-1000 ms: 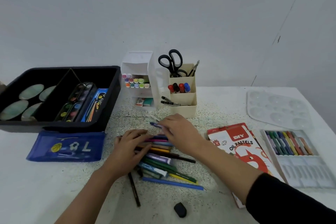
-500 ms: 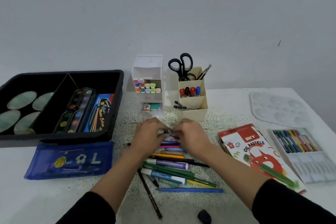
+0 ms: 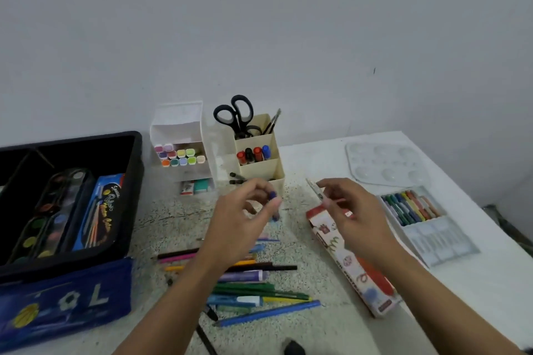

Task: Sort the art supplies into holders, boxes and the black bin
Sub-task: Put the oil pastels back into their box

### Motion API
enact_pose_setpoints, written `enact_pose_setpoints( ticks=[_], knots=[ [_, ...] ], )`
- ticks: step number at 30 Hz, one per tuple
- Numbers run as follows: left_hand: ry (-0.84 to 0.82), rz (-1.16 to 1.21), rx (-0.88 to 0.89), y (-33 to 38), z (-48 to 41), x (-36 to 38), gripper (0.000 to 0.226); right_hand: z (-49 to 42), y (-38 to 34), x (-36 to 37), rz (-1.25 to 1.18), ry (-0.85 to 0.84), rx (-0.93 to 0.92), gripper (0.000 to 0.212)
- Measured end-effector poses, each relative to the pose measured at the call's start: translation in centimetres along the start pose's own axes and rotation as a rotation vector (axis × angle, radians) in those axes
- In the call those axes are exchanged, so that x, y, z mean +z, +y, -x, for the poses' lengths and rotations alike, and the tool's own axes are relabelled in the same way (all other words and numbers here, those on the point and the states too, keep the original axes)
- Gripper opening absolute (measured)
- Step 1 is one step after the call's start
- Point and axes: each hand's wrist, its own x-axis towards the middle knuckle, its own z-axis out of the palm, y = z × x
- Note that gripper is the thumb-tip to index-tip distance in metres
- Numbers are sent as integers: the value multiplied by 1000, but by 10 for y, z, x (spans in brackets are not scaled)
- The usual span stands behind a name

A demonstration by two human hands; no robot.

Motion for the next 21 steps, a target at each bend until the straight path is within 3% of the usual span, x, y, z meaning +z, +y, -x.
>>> enact_pose_setpoints(
  ticks=[8, 15, 21],
  knots=[
    [-73, 241, -174, 54, -21, 139, 6, 21, 72, -106, 129, 140, 61, 23],
    [26, 5, -242, 71, -49, 247, 9, 14, 157, -196, 209, 188, 109, 15],
    [-95, -319, -307, 71, -58, 277, 15, -13, 201, -200, 258, 63, 77, 11]
  ],
)
